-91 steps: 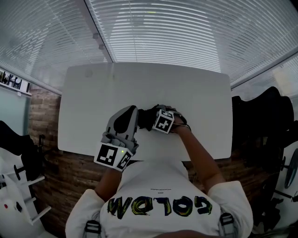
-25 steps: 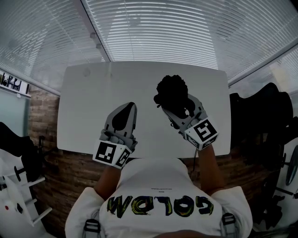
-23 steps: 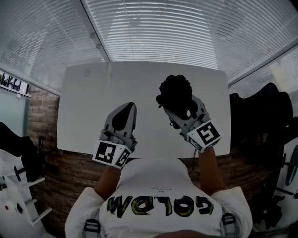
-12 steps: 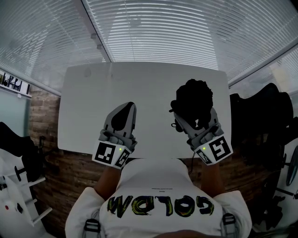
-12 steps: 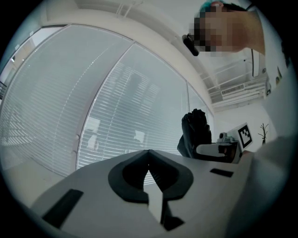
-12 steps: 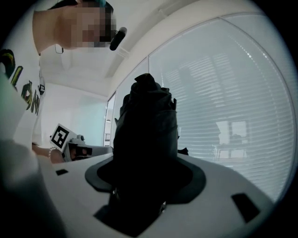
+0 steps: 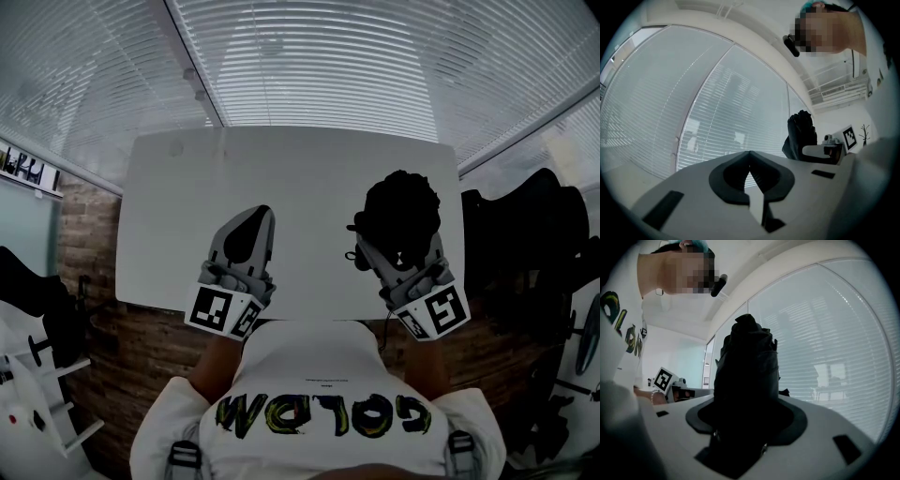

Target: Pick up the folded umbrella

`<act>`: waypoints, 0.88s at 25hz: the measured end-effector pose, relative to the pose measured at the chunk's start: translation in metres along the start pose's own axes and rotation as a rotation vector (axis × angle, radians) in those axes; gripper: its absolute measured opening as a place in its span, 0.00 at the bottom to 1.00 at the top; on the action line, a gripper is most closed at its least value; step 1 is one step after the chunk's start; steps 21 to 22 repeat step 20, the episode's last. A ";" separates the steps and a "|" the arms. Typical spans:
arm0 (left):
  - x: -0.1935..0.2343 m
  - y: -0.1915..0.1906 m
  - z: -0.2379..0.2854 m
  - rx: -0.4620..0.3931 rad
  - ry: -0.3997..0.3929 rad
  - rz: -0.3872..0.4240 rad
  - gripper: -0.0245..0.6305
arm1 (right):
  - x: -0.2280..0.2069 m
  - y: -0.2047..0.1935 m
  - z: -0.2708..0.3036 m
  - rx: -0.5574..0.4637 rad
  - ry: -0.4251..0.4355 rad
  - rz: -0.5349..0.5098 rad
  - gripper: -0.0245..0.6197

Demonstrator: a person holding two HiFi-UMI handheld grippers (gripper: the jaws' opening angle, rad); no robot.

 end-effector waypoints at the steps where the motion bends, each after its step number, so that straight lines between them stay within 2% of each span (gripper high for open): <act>1: 0.000 0.000 0.000 0.001 -0.001 0.000 0.05 | 0.000 0.000 0.001 0.000 0.001 0.000 0.45; 22: -0.004 -0.001 0.003 0.003 -0.005 0.001 0.05 | 0.000 0.000 0.003 -0.005 0.032 0.007 0.45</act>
Point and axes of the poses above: the fingertips, and each gripper's own axes: z forward along the fingers, x to its left, y out of its top, the point moved 8 cm from there along -z, backward along the fingers, and after that the axes turned 2 degrees about -z, right-handed, at the moved point
